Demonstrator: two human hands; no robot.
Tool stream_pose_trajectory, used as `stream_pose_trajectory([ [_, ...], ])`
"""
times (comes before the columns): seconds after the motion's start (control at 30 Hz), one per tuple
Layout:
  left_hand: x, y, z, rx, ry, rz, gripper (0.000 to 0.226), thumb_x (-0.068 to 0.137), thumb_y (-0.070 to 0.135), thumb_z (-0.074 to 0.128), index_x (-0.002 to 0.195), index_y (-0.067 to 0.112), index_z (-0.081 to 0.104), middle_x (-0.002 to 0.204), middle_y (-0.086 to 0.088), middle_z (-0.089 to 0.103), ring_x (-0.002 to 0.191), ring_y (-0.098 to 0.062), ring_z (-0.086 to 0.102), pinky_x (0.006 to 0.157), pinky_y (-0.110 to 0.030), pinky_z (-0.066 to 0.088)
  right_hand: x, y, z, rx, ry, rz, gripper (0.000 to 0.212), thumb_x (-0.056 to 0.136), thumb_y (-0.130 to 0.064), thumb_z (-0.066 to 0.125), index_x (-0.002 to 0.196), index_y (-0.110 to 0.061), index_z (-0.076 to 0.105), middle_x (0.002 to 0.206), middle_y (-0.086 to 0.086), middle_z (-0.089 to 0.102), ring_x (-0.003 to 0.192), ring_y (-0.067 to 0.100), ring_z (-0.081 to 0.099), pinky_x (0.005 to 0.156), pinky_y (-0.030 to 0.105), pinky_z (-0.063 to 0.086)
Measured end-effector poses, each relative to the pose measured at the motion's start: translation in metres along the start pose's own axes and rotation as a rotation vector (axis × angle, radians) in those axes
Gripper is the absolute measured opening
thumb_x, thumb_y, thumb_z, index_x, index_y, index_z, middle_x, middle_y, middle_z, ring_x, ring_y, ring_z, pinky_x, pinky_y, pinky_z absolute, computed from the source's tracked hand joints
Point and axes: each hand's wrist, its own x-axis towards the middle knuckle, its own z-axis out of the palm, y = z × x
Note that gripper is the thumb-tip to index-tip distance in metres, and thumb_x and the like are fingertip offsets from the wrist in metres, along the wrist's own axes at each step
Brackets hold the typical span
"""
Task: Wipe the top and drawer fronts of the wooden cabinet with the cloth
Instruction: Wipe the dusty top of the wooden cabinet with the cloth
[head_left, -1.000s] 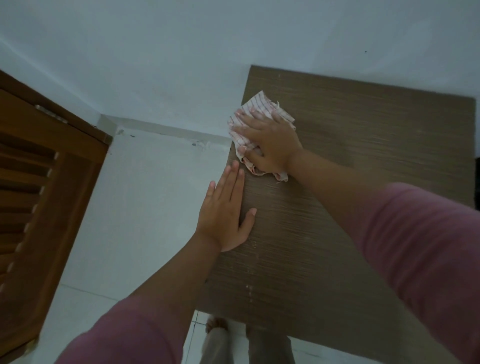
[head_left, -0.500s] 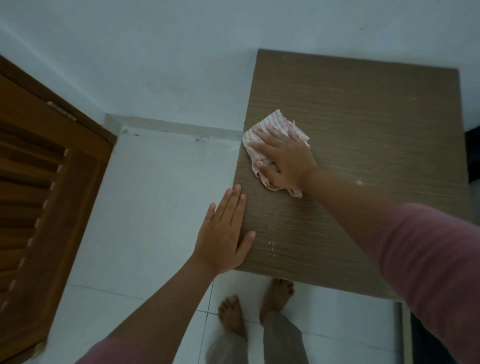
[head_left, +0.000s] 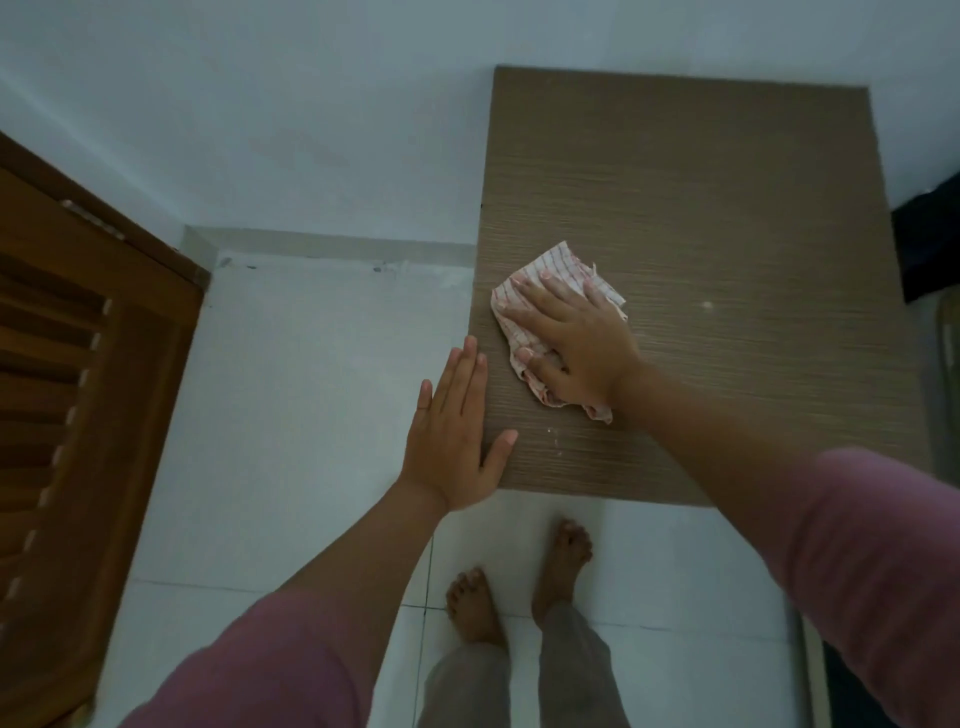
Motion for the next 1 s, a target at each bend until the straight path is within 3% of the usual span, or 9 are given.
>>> stream_pose_trajectory([
  [0.3,-0.001,-0.003,0.003,-0.073,0.029,0.019,0.069,0.091,0.044,0.025,0.147,0.007,0.01,0.157,-0.006,-0.001,0.144,-0.015,-0.005,0.111,-0.045,0.005,-0.044,-0.025,0.01,0.06,0.034,0.051,0.055,0.09,-0.051,0.036,0.14,-0.031,0.044,0.153,0.001,0.034,0.14,0.03,0.033,0.109,0.058,0.026],
  [0.67,-0.001,-0.004,0.008,-0.164,0.099,0.033,0.059,0.095,0.033,0.027,0.147,0.011,0.009,0.157,0.001,-0.005,0.144,-0.013,-0.007,0.11,-0.046,-0.001,-0.077,-0.042,0.021,0.078,0.08,0.026,0.052,0.089,-0.05,0.038,0.136,-0.033,0.049,0.15,0.0,0.04,0.14,0.027,0.034,0.11,0.056,0.024],
  [1.0,0.0,-0.007,0.01,-0.129,0.13,0.057,0.063,0.092,0.04,0.022,0.148,0.012,0.008,0.157,0.001,-0.004,0.144,-0.013,-0.005,0.111,-0.04,-0.005,-0.093,-0.053,0.029,0.085,0.143,0.044,0.053,0.089,-0.049,0.034,0.137,-0.032,0.048,0.15,0.0,0.04,0.141,0.026,0.032,0.112,0.054,0.021],
])
